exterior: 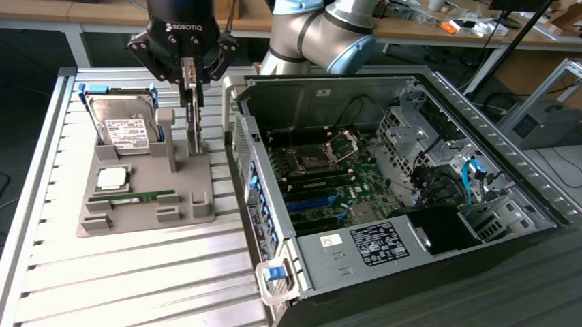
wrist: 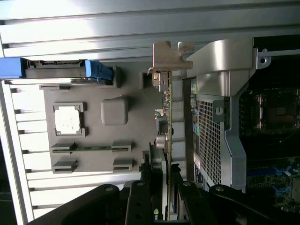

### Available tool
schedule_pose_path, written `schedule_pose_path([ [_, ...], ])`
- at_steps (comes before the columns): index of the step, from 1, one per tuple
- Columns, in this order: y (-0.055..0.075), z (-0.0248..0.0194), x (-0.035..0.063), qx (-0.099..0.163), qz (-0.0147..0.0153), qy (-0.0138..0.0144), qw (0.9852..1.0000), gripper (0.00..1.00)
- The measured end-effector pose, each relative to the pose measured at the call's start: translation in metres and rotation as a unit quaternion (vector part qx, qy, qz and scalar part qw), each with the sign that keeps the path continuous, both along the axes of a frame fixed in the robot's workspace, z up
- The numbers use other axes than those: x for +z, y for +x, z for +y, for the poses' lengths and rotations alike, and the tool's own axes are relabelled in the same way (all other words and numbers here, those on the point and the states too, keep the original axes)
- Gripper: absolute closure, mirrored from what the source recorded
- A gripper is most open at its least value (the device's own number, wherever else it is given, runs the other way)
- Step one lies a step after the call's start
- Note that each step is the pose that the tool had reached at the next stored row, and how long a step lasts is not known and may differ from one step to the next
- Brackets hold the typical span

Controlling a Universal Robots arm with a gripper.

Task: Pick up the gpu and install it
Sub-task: 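Pick up the gpu and move the gpu toward the slot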

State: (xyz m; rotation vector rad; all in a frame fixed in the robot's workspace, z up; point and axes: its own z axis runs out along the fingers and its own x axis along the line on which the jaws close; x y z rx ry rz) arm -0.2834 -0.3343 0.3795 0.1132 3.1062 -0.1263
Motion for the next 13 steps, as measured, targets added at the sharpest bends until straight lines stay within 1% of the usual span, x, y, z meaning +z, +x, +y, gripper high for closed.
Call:
schedule_pose_path([
  [13, 0.0000, 0.0000, 0.0038, 0.000, 0.0000, 0.0000, 1.0000, 0.73],
])
